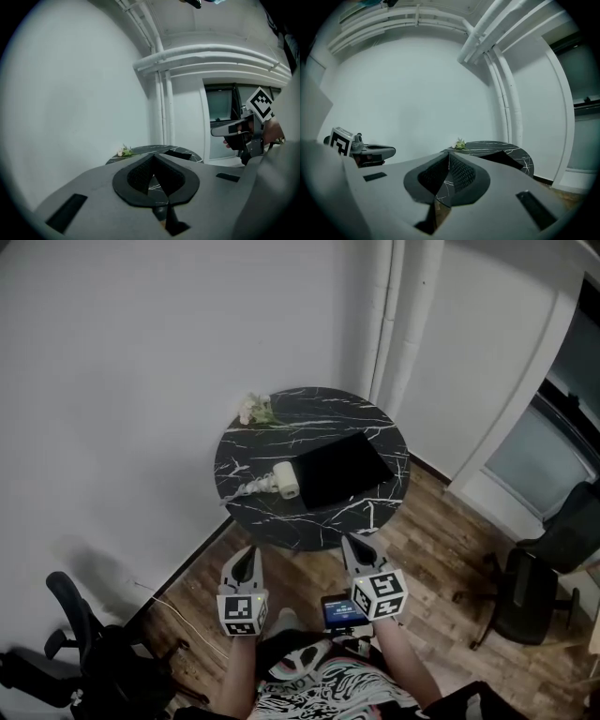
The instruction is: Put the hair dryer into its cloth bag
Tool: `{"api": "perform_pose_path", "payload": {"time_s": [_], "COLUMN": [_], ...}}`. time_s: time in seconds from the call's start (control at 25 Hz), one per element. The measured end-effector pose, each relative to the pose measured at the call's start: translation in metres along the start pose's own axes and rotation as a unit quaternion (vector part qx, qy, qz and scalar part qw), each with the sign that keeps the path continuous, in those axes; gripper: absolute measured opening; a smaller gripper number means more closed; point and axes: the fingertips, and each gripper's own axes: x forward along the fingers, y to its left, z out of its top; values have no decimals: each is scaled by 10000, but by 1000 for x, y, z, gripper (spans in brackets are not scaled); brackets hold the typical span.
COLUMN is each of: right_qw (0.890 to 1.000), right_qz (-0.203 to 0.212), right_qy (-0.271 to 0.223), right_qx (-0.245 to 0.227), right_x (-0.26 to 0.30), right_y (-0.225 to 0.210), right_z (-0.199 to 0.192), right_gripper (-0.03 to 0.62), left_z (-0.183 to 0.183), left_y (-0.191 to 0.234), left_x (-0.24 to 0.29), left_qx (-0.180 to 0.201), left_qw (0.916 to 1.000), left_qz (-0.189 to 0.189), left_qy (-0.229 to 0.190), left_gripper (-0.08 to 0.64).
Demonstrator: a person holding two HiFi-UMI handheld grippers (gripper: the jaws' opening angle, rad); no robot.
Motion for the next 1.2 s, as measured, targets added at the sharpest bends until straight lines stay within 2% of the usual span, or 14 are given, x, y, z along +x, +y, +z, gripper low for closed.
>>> {"api": "perform_pose_path", "payload": {"time_s": [0.2, 0.4, 0.64, 0.84, 1.08, 1.2], "right_qw": [9998, 9995, 9983, 9961, 9912, 9891], "right_qz": [83, 52, -140, -329, -689, -855], "right_qy": [111, 227, 535, 805, 1118, 1185], "right_qx": [121, 201, 180, 174, 176, 203], "right_x": [16, 48, 103, 153, 198, 211], "right_y": [0, -8, -34, -55, -72, -77], "right_z": [-9, -12, -17, -16, -24, -28], "right_gripper": [19, 19, 19, 20, 20, 20], "left_z": [-7, -14, -18, -17, -33, -39], "left_y": [12, 31, 61, 90, 120, 129], "left_x": [6, 34, 99, 159, 216, 240], "left_qx": [-71, -174, -342, -342, -299, -391], "left_qw": [10000, 9998, 9992, 9983, 9963, 9950], "left_qz": [41, -3, -178, -427, -701, -831], "left_qy": [57, 106, 134, 189, 386, 403], "left_gripper": [14, 14, 14, 14, 14, 14]}}
